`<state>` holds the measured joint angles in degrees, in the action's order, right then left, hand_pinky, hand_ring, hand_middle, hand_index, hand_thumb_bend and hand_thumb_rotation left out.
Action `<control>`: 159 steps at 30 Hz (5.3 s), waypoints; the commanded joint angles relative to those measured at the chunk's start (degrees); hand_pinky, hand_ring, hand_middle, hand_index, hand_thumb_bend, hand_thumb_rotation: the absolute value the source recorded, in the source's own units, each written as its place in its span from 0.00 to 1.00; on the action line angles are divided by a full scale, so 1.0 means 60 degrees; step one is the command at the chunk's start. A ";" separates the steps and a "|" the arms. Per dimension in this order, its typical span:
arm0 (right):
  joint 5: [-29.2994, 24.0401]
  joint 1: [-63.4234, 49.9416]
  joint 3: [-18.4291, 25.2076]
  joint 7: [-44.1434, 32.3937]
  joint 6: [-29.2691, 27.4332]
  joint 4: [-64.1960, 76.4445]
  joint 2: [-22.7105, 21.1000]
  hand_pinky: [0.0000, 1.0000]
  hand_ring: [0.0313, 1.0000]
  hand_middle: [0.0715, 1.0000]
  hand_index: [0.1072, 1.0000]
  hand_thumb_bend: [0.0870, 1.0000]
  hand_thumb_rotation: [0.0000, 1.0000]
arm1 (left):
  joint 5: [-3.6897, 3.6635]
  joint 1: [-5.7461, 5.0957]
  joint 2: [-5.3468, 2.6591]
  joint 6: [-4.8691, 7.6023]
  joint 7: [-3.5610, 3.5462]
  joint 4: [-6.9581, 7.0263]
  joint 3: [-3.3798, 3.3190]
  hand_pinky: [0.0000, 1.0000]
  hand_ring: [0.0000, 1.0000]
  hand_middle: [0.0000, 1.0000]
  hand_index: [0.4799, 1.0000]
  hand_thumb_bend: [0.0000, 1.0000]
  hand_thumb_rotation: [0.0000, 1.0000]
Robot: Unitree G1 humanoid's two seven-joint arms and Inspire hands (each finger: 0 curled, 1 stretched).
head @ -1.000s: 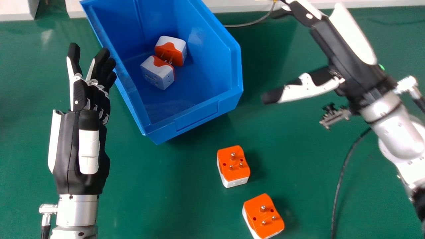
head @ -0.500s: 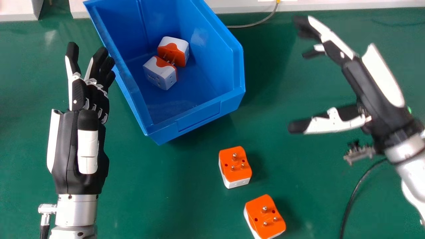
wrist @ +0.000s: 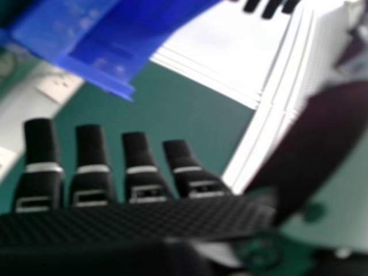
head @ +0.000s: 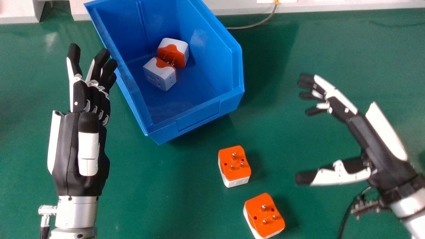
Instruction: Pick all objects and put in blue box
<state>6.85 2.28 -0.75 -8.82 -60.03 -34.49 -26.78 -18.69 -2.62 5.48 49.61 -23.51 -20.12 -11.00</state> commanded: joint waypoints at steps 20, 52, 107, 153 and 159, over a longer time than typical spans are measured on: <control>0.1431 -0.1821 -0.0056 0.0798 0.0391 0.0550 0.1017 0.74 0.85 0.87 0.89 1.00 0.38 | 0.0056 -0.0433 0.0003 0.0055 0.0074 0.0708 0.0058 0.99 0.96 0.97 0.95 0.88 0.93; 0.2987 -0.2448 -0.0675 0.1760 0.1028 0.1482 0.1150 0.86 0.94 0.94 0.96 1.00 0.47 | 0.0182 -0.0566 0.0031 -0.0099 0.0296 0.0958 0.0129 0.99 0.97 0.97 0.94 0.86 0.95; 0.6046 -0.2245 -0.2734 0.5313 0.4513 0.1878 -0.0204 0.57 0.77 0.85 0.94 1.00 0.28 | 0.0240 -0.0707 0.0039 -0.0158 0.0457 0.1261 0.0148 0.99 0.96 0.97 0.93 0.84 0.96; 0.5507 -0.1800 -0.2414 0.7010 0.3057 0.1051 0.0210 0.37 0.36 0.46 0.50 0.49 0.00 | 0.0079 -0.0569 0.0100 -0.0179 0.0304 0.1053 0.0134 0.99 0.97 0.97 0.93 0.83 0.97; 0.5345 -0.1873 -0.2287 0.6814 0.3084 0.1327 0.0185 0.36 0.36 0.46 0.49 0.48 0.00 | 0.0116 -0.0574 0.0069 -0.0171 0.0329 0.1074 0.0142 0.99 0.97 0.97 0.93 0.84 0.97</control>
<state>40.48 -8.91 -15.55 32.02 -40.69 -28.45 -25.33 -18.05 -6.41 5.62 48.05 -21.34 -14.37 -10.11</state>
